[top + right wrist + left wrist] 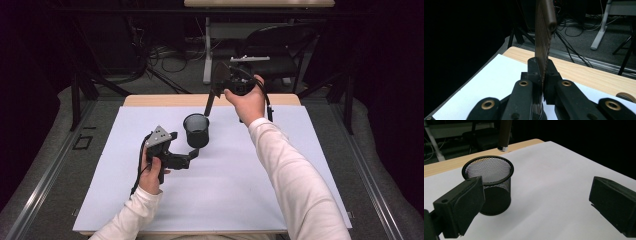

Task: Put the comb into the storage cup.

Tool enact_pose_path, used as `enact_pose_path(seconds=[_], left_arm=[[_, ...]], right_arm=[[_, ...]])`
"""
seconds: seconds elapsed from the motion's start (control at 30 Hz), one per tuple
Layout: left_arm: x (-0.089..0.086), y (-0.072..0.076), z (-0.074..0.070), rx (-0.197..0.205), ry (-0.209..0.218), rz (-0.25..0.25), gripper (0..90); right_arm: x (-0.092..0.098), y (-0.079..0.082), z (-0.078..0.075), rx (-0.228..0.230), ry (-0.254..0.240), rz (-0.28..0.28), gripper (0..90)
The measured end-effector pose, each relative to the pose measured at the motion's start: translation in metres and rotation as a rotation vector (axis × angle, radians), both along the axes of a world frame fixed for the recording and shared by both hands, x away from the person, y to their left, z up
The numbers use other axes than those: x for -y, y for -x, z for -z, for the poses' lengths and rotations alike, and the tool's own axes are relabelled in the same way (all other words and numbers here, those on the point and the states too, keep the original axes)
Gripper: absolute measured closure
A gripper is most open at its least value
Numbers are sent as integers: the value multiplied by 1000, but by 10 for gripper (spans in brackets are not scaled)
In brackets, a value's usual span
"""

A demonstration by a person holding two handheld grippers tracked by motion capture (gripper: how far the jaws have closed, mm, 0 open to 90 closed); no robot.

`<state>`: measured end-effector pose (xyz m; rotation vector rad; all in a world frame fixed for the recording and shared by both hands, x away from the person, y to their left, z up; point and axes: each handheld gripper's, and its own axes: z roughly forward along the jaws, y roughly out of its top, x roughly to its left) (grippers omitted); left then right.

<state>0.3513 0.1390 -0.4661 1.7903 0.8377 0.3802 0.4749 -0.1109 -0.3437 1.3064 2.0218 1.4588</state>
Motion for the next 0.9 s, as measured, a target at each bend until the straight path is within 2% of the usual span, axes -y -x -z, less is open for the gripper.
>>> enact_pose_path(seconds=[0.33,0.9], left_arm=[[-1,0,-1,2,4,0,4],[-2,0,0,-1,6,-3,3]], right_arm=[[-10,-3,5,-9,-5,-6,869],[-17,-8,12,-18,-14,3,869]])
